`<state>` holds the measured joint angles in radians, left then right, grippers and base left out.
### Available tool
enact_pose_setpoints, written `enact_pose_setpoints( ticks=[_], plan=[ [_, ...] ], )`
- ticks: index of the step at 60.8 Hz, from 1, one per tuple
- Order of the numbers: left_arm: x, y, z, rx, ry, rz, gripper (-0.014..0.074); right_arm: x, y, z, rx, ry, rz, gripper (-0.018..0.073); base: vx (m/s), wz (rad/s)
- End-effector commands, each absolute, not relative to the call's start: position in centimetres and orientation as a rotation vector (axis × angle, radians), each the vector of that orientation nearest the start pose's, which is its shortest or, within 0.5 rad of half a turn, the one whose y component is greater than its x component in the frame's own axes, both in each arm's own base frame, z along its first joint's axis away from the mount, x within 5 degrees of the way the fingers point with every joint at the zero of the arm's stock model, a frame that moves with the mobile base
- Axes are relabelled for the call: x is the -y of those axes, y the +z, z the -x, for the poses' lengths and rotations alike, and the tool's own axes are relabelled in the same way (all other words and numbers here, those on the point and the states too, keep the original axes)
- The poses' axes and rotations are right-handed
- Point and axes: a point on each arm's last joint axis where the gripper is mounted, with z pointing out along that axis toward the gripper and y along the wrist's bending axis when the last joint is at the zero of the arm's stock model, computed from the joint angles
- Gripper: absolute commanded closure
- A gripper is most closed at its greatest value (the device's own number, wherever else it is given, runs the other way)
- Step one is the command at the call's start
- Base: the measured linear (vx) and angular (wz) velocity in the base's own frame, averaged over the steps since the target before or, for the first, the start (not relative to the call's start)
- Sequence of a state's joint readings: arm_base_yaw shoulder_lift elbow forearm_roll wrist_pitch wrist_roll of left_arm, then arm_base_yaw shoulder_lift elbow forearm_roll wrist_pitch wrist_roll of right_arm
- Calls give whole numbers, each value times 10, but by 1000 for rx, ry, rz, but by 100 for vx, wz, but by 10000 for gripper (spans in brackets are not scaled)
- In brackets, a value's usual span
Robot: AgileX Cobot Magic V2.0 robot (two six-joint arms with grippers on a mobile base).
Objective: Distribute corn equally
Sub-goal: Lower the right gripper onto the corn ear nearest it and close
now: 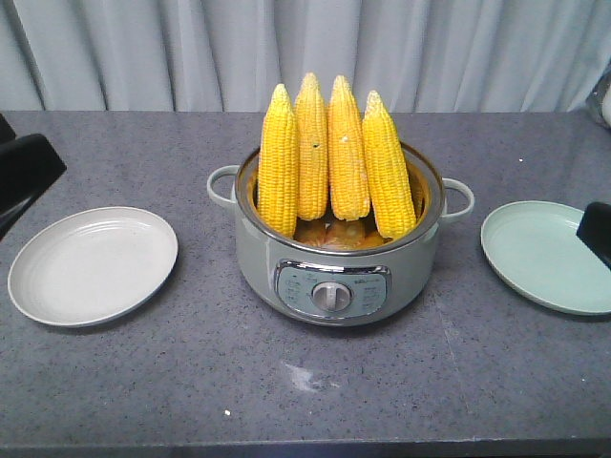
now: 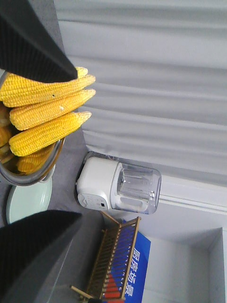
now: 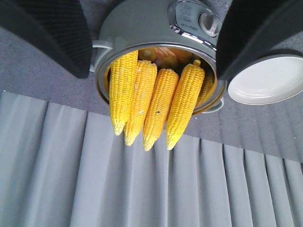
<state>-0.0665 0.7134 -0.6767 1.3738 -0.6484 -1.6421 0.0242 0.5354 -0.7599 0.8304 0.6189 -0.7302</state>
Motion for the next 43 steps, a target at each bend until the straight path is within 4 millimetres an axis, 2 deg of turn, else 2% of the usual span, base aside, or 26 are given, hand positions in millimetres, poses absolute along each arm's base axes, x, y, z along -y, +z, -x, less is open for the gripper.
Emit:
enact_pose_setpoints(
  ticks=[1, 11, 24, 35, 43],
  plan=[
    [64, 405, -131, -1355, -799, -345, 51, -41, 409, -102, -1637, 392, 338, 21, 0, 0],
    [64, 407, -138, -1363, -799, -340, 51, -46, 447, -144, -1662, 393, 436, 21, 0, 0],
    [64, 407, -138, -1365, -798, -338, 52, -56, 479, -232, -1739, 453, 575, 21, 0, 0],
    [64, 407, -138, -1364, -802, -343, 52, -63, 477, -305, -1809, 538, 633, 21, 0, 0],
    [64, 407, -138, -1363, -804, -345, 52, -81, 455, -351, -1870, 595, 694, 21, 0, 0]
  ],
)
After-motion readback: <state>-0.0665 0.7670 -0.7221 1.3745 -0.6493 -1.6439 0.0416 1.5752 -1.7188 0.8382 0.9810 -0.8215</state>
